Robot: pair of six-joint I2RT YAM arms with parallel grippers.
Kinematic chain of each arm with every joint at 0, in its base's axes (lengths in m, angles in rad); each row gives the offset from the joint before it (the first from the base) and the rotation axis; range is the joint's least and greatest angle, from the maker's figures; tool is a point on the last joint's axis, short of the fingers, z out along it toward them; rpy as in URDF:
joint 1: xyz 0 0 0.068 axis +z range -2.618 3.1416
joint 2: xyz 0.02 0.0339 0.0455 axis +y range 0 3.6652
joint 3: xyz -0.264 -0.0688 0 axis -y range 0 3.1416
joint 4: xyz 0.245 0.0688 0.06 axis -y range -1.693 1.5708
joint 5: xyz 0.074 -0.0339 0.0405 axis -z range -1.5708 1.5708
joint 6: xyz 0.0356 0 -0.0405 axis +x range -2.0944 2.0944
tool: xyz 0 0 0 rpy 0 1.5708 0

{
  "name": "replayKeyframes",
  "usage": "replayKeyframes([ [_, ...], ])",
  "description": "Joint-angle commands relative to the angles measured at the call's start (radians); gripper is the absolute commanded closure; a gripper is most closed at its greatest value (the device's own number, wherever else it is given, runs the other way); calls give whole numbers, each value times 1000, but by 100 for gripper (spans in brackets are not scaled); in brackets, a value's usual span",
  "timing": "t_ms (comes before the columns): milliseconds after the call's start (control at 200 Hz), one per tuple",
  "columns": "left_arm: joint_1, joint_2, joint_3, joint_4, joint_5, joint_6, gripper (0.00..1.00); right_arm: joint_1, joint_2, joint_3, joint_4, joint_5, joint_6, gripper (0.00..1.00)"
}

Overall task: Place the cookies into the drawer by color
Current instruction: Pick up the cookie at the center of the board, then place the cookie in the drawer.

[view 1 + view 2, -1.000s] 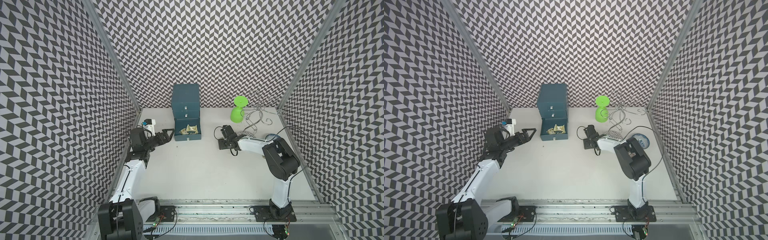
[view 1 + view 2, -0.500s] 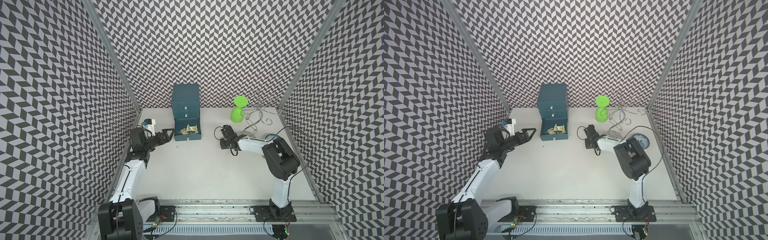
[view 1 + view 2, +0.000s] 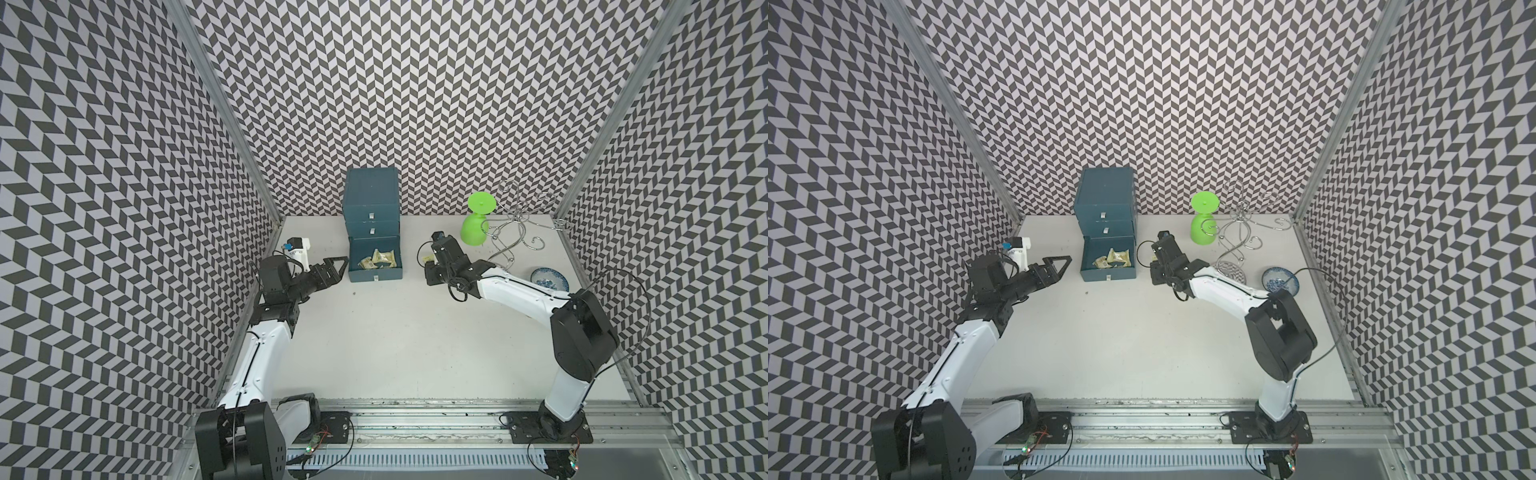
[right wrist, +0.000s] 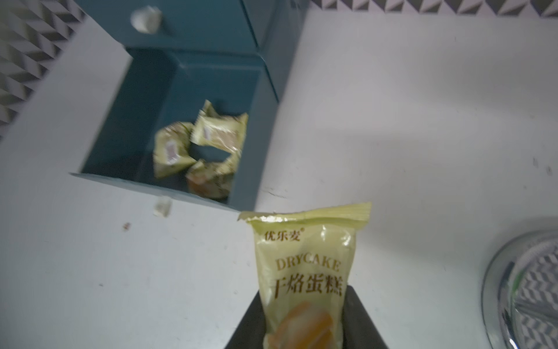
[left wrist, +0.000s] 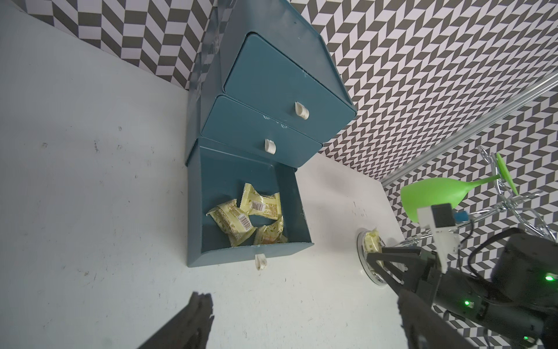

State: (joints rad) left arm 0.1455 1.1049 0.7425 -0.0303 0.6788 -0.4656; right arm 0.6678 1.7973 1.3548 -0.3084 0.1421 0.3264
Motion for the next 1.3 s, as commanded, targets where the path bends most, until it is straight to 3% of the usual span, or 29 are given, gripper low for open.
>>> replayKeyframes([
  [0,0,-17,-8,12,-2,5,0,25,19,79,30,-50,28,71],
  [436,0,-23,-8,9,-7,7,0,50,355,483,54,-127,61,71],
  [641,0,-24,-8,8,-8,8,1,51,467,544,160,-122,62,71],
  [1001,0,-19,-6,7,-11,8,0,51,678,723,115,-98,64,69],
  [1297,2,-16,-7,6,-15,9,0,51,687,744,83,-87,44,48],
])
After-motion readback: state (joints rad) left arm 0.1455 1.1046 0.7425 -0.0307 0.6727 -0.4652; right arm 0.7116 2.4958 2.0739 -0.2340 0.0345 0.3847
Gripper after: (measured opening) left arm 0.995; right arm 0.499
